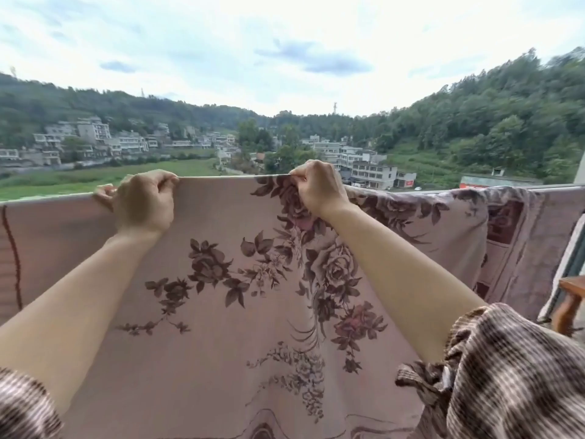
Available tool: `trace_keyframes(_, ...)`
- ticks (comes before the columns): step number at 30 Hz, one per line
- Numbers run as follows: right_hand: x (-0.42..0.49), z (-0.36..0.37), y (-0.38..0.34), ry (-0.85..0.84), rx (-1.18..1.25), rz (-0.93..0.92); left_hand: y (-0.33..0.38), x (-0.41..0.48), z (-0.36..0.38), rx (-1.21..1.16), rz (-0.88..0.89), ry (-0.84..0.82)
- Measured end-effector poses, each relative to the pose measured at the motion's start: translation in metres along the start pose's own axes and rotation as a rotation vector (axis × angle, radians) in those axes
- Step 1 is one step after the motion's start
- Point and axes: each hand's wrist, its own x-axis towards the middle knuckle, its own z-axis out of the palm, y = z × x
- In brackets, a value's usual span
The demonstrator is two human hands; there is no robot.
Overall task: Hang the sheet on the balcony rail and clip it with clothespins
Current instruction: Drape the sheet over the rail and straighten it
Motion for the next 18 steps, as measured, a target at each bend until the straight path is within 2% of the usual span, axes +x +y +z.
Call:
trace_keyframes(3,-0.017,-0.003,0.016,-0.116,0.117,-0.014,0.016,-0.008,0.017,-0.014,0.008,-0.139)
trace_keyframes(9,-0.091,-0.031,0.090,0.031,0.086,0.076,0.082,-0.092,0.055,-0.142,0.266,-0.243)
trace_keyframes(13,-0.135,-0.048,0.151,-0.038,0.078,0.195,0.139,-0.161,0.094,-0.171,0.402,-0.308)
trace_keyframes(18,-0.188,-0.076,0.247,-0.174,0.081,0.351,0.221,-0.250,0.150,-0.179,0.352,-0.478)
